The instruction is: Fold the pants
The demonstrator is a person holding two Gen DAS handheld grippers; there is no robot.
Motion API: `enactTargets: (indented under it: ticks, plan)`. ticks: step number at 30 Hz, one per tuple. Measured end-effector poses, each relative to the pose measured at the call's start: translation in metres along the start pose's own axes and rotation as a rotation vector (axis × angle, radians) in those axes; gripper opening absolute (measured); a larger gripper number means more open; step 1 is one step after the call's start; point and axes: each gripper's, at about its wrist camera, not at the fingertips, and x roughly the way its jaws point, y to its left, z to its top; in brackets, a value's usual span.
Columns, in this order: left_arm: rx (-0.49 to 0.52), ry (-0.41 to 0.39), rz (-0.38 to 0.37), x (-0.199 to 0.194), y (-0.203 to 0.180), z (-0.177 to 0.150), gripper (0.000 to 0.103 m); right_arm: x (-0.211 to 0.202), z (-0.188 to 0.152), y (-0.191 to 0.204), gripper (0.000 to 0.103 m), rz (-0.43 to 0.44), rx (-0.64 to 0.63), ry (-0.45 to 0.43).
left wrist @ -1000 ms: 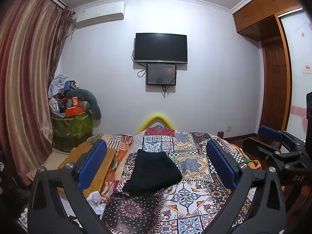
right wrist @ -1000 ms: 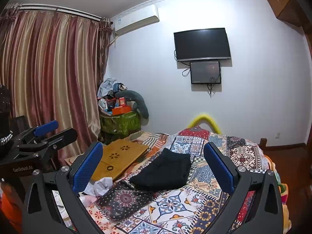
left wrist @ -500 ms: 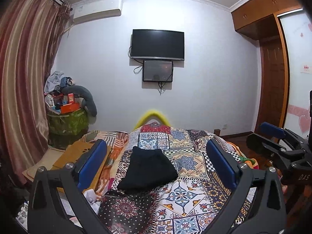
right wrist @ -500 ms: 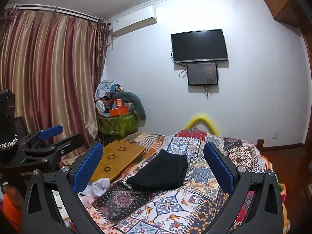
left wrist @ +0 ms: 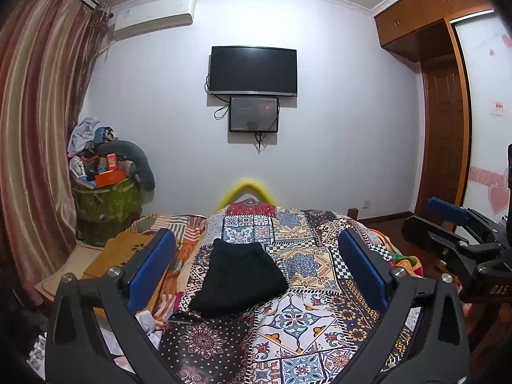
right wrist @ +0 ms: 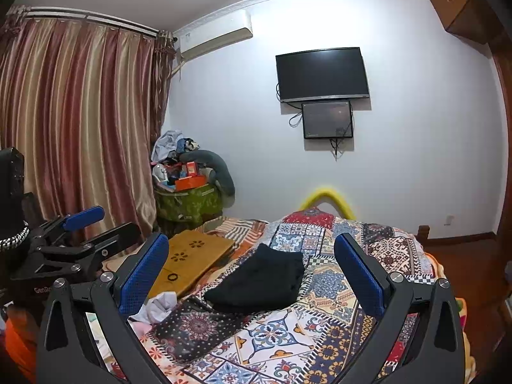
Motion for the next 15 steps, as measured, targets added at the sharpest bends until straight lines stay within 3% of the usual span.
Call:
enactTargets:
  ticks: [15]
  plan:
    - [0.018, -0.004, -0.026, 0.0007, -0.0063, 0.0000, 0.103, -0.0035, 0.0023, -0.0028, 0.103, -0.021, 0.016, 0.000]
